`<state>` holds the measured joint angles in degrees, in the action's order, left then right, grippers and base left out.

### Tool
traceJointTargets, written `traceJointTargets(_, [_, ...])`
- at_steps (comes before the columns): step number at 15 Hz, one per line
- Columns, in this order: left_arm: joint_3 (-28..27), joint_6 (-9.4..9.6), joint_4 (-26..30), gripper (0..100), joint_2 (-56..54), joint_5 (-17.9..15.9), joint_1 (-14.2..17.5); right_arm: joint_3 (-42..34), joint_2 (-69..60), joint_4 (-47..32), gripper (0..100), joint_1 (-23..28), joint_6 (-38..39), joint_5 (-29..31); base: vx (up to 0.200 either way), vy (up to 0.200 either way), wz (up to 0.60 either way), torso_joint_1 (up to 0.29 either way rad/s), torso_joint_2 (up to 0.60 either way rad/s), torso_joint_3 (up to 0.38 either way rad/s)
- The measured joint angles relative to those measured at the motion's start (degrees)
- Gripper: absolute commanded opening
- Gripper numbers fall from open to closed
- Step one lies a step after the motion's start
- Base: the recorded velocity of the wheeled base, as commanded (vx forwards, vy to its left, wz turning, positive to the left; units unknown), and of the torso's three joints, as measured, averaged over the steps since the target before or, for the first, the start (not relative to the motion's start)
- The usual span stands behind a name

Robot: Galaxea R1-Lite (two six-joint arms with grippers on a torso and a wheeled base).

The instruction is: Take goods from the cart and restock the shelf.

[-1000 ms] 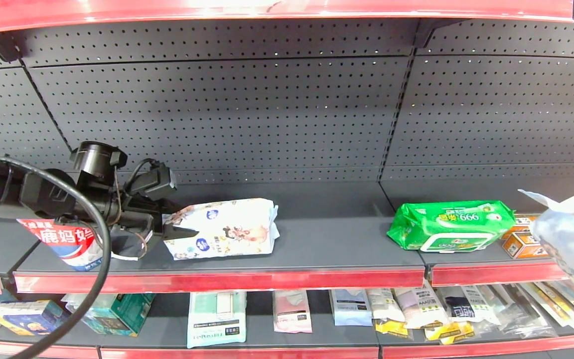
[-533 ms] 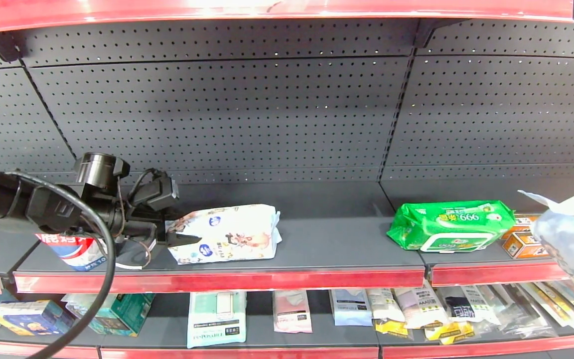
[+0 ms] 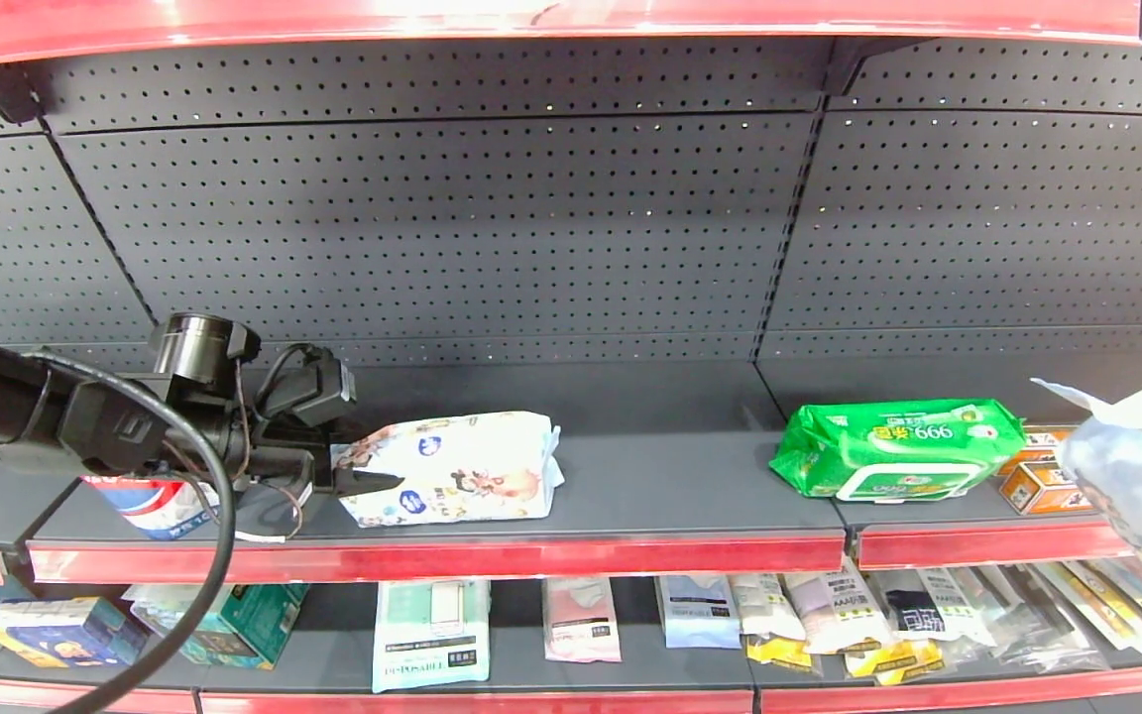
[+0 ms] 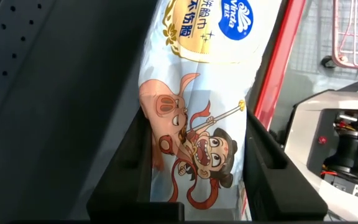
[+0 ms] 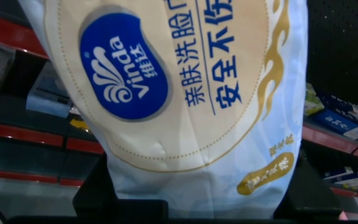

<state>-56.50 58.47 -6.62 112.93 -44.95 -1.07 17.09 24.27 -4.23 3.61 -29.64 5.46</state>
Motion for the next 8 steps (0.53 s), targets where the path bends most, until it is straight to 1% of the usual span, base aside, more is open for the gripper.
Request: traceJointTargets(8, [2.1,0.05,0.3,0,-1.5,-0.9,0.1,-0.1,0.1,0.0,0,0.0,0.0,0.0,0.000,0.000,0.00,0.000,0.00,0.000])
